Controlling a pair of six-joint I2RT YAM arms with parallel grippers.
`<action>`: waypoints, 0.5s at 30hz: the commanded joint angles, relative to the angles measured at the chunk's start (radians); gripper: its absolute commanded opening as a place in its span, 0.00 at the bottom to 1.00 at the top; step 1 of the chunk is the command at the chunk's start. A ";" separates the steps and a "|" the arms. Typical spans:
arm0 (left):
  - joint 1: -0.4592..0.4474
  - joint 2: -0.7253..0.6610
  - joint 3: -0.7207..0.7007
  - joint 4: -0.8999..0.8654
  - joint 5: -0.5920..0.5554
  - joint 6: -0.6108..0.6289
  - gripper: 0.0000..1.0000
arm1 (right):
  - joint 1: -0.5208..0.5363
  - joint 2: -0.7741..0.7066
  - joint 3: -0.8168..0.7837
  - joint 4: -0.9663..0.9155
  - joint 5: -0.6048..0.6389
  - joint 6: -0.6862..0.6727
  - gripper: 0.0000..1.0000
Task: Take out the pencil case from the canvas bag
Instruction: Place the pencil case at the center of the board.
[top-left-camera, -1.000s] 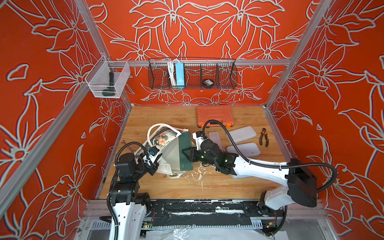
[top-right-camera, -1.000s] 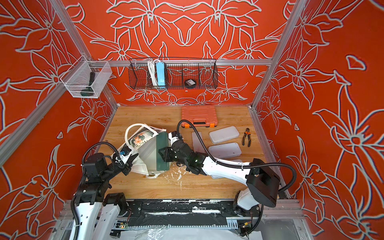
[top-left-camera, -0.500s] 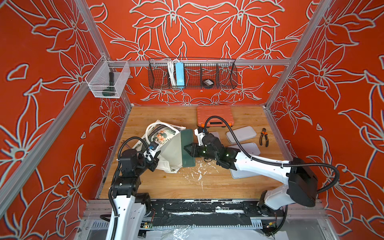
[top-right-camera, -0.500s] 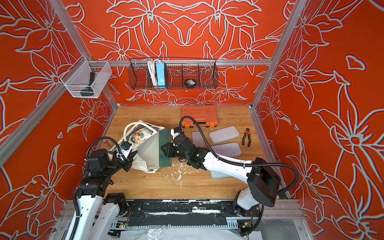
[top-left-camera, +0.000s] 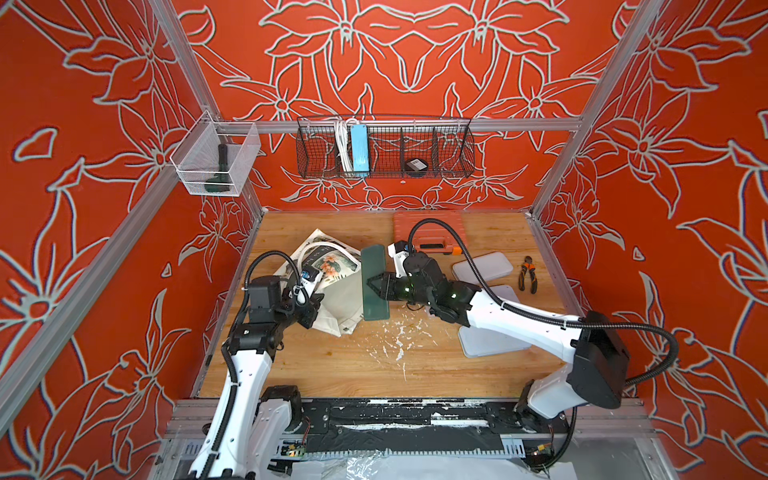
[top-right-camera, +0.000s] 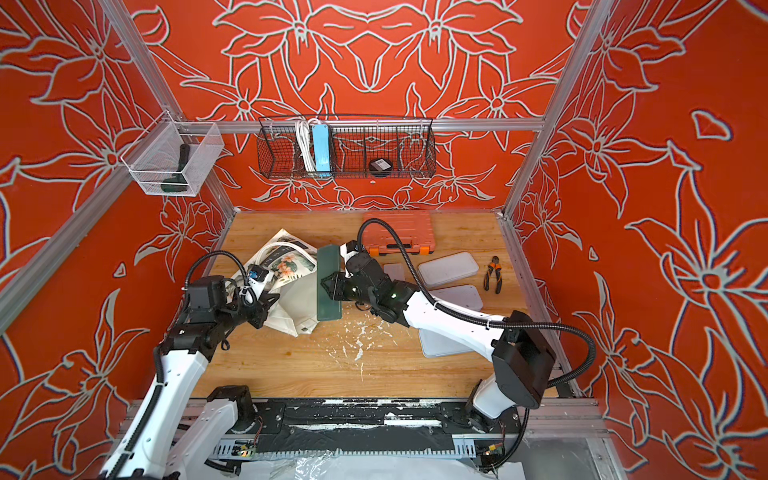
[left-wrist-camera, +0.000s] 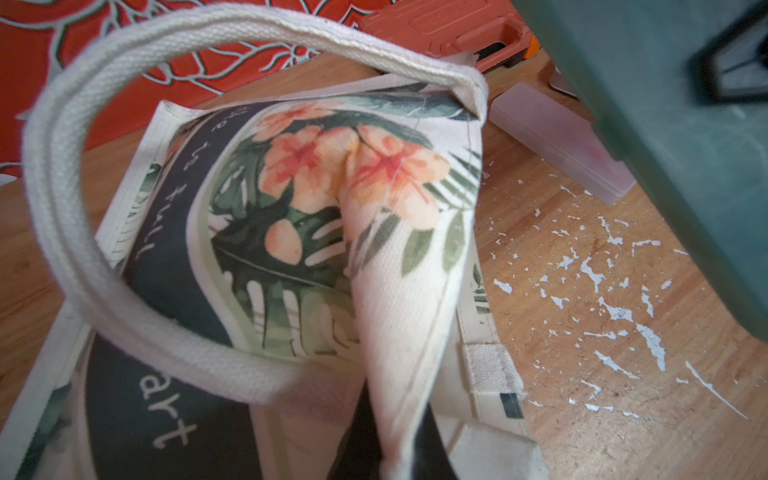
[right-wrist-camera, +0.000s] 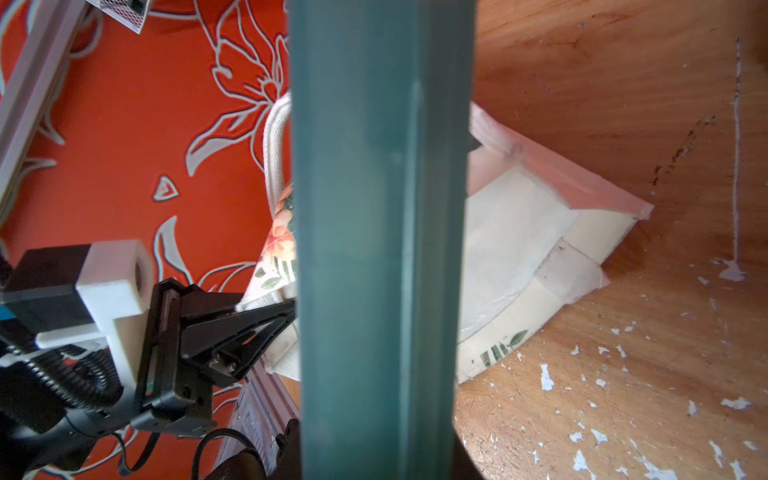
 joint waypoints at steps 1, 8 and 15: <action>0.009 0.033 0.011 -0.047 0.012 -0.007 0.00 | -0.018 0.029 0.054 -0.018 -0.036 -0.022 0.22; 0.017 0.112 0.021 -0.029 -0.074 -0.034 0.00 | -0.052 0.069 0.108 -0.065 -0.057 -0.033 0.22; 0.036 0.149 0.047 0.045 -0.113 -0.044 0.00 | -0.094 0.089 0.115 -0.084 -0.095 -0.031 0.22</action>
